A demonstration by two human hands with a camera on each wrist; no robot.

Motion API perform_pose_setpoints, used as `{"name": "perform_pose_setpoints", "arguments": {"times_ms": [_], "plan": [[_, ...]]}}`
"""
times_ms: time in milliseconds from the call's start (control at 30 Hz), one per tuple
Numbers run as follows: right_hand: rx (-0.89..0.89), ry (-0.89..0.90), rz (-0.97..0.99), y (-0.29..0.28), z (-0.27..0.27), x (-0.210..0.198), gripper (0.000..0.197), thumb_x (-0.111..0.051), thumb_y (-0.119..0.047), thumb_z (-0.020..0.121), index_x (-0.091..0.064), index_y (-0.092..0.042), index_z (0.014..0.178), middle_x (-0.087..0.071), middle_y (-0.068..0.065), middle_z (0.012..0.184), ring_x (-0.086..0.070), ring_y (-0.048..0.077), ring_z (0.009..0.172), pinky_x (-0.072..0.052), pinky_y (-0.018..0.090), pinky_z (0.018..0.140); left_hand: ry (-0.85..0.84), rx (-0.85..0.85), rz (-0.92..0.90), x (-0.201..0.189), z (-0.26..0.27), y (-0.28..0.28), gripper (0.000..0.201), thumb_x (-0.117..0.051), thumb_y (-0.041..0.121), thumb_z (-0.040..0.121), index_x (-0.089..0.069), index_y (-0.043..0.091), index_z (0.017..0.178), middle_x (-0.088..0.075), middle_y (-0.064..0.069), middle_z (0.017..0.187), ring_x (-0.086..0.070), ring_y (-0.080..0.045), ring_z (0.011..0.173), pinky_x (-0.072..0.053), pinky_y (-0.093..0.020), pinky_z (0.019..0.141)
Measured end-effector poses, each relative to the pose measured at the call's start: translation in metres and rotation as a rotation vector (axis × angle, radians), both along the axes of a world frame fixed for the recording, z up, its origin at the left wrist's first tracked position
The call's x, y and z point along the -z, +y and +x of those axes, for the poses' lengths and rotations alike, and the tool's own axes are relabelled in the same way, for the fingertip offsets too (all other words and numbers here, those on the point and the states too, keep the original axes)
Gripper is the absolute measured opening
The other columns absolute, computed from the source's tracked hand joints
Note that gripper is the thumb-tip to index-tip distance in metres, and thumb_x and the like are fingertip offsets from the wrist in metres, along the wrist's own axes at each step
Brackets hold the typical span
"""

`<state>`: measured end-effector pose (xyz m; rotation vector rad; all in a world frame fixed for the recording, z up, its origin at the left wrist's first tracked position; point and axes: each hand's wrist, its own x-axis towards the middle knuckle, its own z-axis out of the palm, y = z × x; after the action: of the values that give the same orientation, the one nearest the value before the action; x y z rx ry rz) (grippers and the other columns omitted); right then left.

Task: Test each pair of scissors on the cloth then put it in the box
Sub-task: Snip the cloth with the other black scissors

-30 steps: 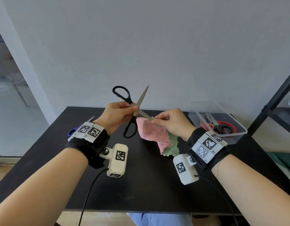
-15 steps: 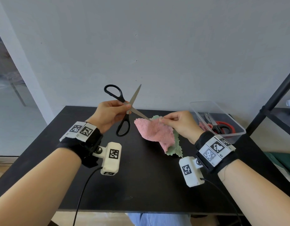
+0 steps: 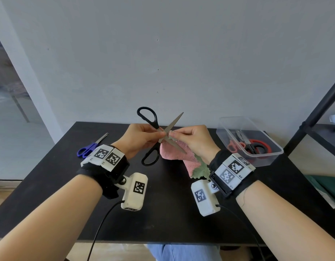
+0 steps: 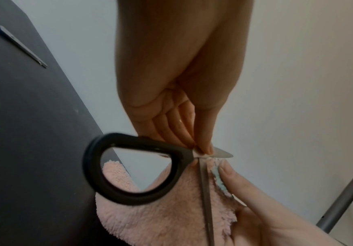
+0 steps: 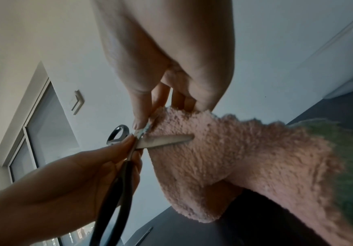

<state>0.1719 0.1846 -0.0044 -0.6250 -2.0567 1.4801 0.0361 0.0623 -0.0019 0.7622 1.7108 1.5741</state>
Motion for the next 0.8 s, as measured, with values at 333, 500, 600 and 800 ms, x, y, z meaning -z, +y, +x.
{"name": "perform_pose_setpoints", "arguments": {"times_ms": [333, 500, 600, 800], "plan": [[-0.036, -0.035, 0.02, -0.0046, 0.0002, 0.0055, 0.016, -0.07, -0.018, 0.085, -0.075, -0.01, 0.098, -0.074, -0.005, 0.092, -0.067, 0.0, 0.091, -0.05, 0.012, 0.084, -0.025, -0.01, 0.019, 0.0034, 0.0034, 0.0011, 0.019, -0.07, 0.008, 0.083, -0.068, -0.003, 0.098, -0.071, -0.013, 0.094, -0.063, -0.021, 0.089, -0.054, -0.02, 0.074], [-0.008, -0.047, 0.022, -0.0064, -0.0001, 0.0091, 0.014, -0.074, -0.018, 0.081, -0.076, -0.012, 0.094, -0.075, -0.003, 0.09, -0.068, 0.007, 0.092, -0.05, 0.022, 0.089, -0.02, 0.031, 0.031, 0.0041, 0.0042, 0.0016, 0.015, -0.071, 0.007, 0.082, -0.07, -0.001, 0.094, -0.071, -0.017, 0.104, -0.065, -0.022, 0.092, -0.052, -0.03, 0.091], [-0.012, -0.073, 0.034, -0.0061, -0.0002, 0.0072, 0.017, -0.071, -0.024, 0.084, -0.076, -0.01, 0.093, -0.075, 0.004, 0.091, -0.069, 0.012, 0.094, -0.052, 0.026, 0.09, -0.021, 0.017, 0.037, 0.004, 0.0039, 0.0016, 0.012, -0.071, 0.007, 0.081, -0.071, 0.0, 0.091, -0.071, -0.016, 0.1, -0.065, -0.022, 0.091, -0.051, -0.033, 0.093], [-0.049, -0.074, 0.06, -0.0067, -0.0014, 0.0036, 0.019, -0.071, -0.018, 0.084, -0.074, -0.01, 0.101, -0.074, 0.0, 0.097, -0.067, 0.004, 0.093, -0.049, 0.016, 0.084, -0.045, 0.017, 0.063, 0.0034, 0.0002, 0.0011, 0.019, -0.071, 0.007, 0.08, -0.069, -0.006, 0.094, -0.071, -0.019, 0.103, -0.065, -0.025, 0.094, -0.047, -0.04, 0.101]]}}
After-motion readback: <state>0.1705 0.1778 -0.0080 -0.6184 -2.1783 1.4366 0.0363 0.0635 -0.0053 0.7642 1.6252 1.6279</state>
